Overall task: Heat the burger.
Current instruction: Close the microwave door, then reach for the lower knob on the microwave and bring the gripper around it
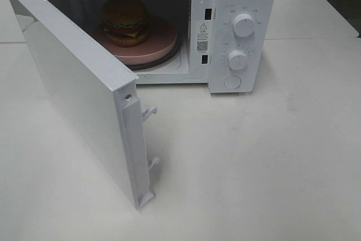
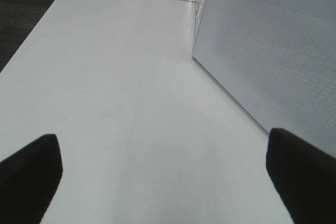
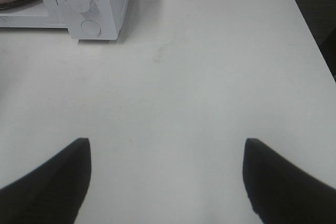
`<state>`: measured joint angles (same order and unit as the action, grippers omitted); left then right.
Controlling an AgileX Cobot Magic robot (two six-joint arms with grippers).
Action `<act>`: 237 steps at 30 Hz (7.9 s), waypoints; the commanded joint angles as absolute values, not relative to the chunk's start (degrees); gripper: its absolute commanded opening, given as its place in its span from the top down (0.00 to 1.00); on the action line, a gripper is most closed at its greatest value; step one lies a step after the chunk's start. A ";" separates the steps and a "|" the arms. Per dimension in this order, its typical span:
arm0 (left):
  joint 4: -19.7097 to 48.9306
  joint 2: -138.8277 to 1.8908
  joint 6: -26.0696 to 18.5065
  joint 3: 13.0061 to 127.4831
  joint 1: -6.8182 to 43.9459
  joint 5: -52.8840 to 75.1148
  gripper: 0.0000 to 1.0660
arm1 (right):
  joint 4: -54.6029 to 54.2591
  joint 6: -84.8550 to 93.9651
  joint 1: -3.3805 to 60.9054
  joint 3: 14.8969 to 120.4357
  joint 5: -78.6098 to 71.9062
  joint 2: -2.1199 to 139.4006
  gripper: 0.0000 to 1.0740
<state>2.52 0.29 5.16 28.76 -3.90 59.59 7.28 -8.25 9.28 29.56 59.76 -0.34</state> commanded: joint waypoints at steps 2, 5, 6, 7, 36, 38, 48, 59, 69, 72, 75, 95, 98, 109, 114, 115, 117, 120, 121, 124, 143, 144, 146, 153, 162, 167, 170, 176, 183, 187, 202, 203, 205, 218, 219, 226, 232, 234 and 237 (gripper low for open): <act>3.84 1.32 5.16 29.51 -4.13 58.10 0.08 | 7.33 -7.73 9.05 29.39 59.36 -1.83 0.30; 3.90 -0.40 5.16 31.28 -4.13 57.70 0.08 | 7.33 -7.73 9.05 29.39 59.36 -1.83 0.30; 3.90 -0.40 5.16 31.28 -4.13 57.70 0.08 | 7.33 -7.73 9.05 29.39 59.36 -1.83 0.30; 3.72 -2.41 5.10 31.91 -4.13 57.18 0.09 | 7.33 -7.73 9.05 29.39 59.36 -1.83 0.30; 5.27 -31.74 -0.40 31.74 -4.07 31.46 1.00 | 7.33 -7.73 9.05 29.39 59.36 -1.83 0.30; 5.79 -32.77 -0.40 31.74 -4.01 30.88 1.00 | 7.33 -7.73 9.05 29.39 59.36 -1.83 0.30; 10.60 -47.27 -6.13 31.74 -3.90 22.57 1.00 | 7.33 -7.73 9.05 29.39 59.36 -1.83 0.30; 14.73 -56.15 -10.71 31.74 -3.90 15.24 1.00 | 7.33 -7.73 9.05 29.39 59.36 -1.83 0.30; 15.93 -59.70 -12.72 23.26 2.46 -2.41 1.00 | 7.39 -7.79 9.05 29.39 59.36 -1.83 0.30; 16.04 -59.70 -11.69 20.91 5.90 -8.02 1.00 | 7.39 -7.79 9.05 29.39 59.36 -1.83 0.30; 15.99 -59.70 -11.69 19.54 9.40 -13.69 1.00 | 7.39 -7.79 9.05 29.39 59.36 -1.83 0.30; 4.24 -70.24 2.18 18.85 12.09 -27.67 1.00 | 7.39 -7.79 9.05 29.39 59.36 -1.83 0.30; -2.86 -72.19 8.42 18.85 12.09 -31.28 1.00 | 7.39 -7.79 9.05 29.39 59.36 -1.83 0.30; -12.26 -81.42 19.25 18.96 13.41 -44.52 1.00 | 7.39 -7.79 9.05 29.39 59.36 -1.83 0.30; -7.33 -84.05 15.18 21.14 19.42 -45.03 1.00 | 7.39 -7.79 9.05 29.39 59.36 -1.83 0.30; -7.33 -84.05 15.18 21.14 19.42 -45.03 1.00 | 7.39 -7.79 9.05 29.39 59.36 -1.83 0.30; -5.33 -84.57 14.38 21.31 20.45 -45.26 1.00 | 7.39 -7.79 9.05 29.39 59.36 -1.83 0.30; 0.86 -86.63 10.20 22.46 24.12 -45.32 1.00 | 7.39 -7.79 9.05 29.39 59.36 -1.83 0.30; 2.06 -87.15 9.63 22.75 24.98 -45.38 1.00 | 7.39 -7.79 9.05 29.39 59.36 -1.83 0.30; 5.44 -88.52 7.85 24.47 27.79 -45.32 1.00 | 7.39 -7.79 9.05 29.39 59.36 -1.83 0.30; 13.75 -98.95 4.13 39.88 36.50 -44.86 1.00 | 7.39 -7.79 9.05 29.39 59.36 -1.83 0.30; 13.75 -98.95 4.13 39.88 36.50 -44.86 1.00 | 7.39 -7.79 9.05 29.39 59.36 -1.83 0.30; 14.21 -100.50 4.07 41.94 37.13 -44.81 1.00 | 7.39 -7.79 9.05 29.39 59.36 -1.83 0.30; 17.99 -105.88 1.03 49.96 38.85 -42.34 1.00 | 7.39 -7.79 9.05 29.39 59.36 -1.83 0.30; 20.68 -110.58 -0.63 57.81 39.42 -41.65 1.00 | 7.45 -7.79 9.05 29.39 59.36 -1.83 0.30; 21.31 -113.33 -0.63 61.94 39.42 -40.39 1.00 | 7.45 -7.79 9.05 29.39 59.36 -1.83 0.30; 21.31 -115.11 -1.83 65.03 39.42 -38.85 1.00 | 7.45 -7.79 9.05 29.39 59.36 -1.83 0.30; 22.57 -115.79 -2.86 66.52 39.42 -38.10 1.00 | 7.45 -7.79 9.05 29.39 59.36 -1.83 0.30; 18.62 -113.56 -2.98 66.41 40.11 -26.47 1.00 | 7.51 -7.79 9.05 29.39 59.36 -1.83 0.30; 15.93 -110.81 -2.98 66.41 40.79 -14.84 1.00 | 7.51 -7.79 9.05 29.39 59.36 -1.83 0.30; 15.36 -102.73 -2.98 66.41 40.68 19.54 0.05 | 7.51 -7.79 9.05 29.39 59.36 -1.83 0.30; 14.55 -101.81 -2.98 66.41 40.45 22.46 0.06 | 7.51 -7.79 9.05 29.39 59.36 -1.83 0.30; 13.75 -100.84 -2.98 66.41 40.45 26.13 0.06 | 7.51 -7.79 9.05 29.39 59.36 -1.83 0.30; 9.85 -96.26 0.00 66.41 37.59 45.49 0.06 | 7.51 -7.79 9.05 29.39 59.36 -1.83 0.30; 9.85 -95.91 0.40 66.41 36.44 46.70 0.06 | 7.51 -7.79 9.05 29.39 59.36 -1.83 0.30; 10.20 -92.70 0.52 66.41 27.73 53.69 0.06 | 7.51 -7.79 9.05 29.39 59.36 -1.83 0.30; 10.08 -88.69 0.40 64.06 19.54 55.58 0.06 | 7.51 -7.79 9.05 29.39 59.36 -1.83 0.30; 10.08 -86.75 0.00 62.34 16.90 55.86 0.06 | 7.51 -7.79 9.05 29.39 59.36 -1.83 0.30; 9.80 -82.51 0.00 57.93 11.46 55.92 0.06 | 7.51 -7.79 9.05 29.39 59.36 -1.83 0.30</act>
